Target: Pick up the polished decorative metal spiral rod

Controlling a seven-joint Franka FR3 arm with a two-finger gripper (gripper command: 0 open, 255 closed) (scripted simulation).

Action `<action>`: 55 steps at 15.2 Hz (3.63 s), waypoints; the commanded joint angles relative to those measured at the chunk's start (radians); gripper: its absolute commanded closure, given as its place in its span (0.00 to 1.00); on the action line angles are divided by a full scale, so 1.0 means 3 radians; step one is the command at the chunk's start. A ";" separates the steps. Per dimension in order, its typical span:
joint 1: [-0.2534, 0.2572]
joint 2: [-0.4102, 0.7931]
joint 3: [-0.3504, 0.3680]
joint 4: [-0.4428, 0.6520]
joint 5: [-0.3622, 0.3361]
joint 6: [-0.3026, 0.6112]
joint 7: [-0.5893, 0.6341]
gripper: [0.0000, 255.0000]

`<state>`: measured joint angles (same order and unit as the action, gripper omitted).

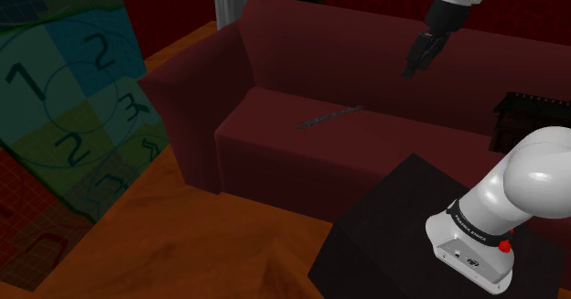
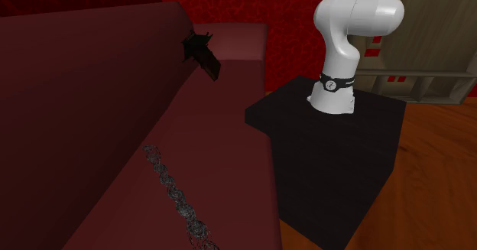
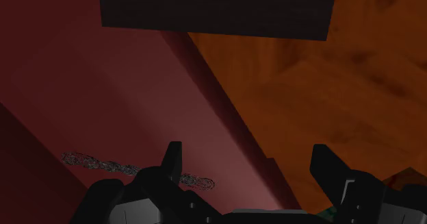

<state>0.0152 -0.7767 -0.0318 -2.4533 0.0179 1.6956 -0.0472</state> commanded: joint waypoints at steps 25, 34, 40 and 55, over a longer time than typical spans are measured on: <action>0.0242 0.2754 -0.1243 0.0625 -0.0077 0.1811 -0.3385 0.00; -0.0001 0.4039 -0.1024 0.1559 0.0309 0.2040 -0.4493 0.00; -0.0187 0.4842 -0.0806 0.2353 0.0339 0.2035 -0.4988 0.00; -0.0304 0.5600 -0.0651 0.3012 0.0331 0.2137 -0.5224 1.00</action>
<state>-0.0757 0.9000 -0.2275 -1.5482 0.1171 2.3379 -1.6143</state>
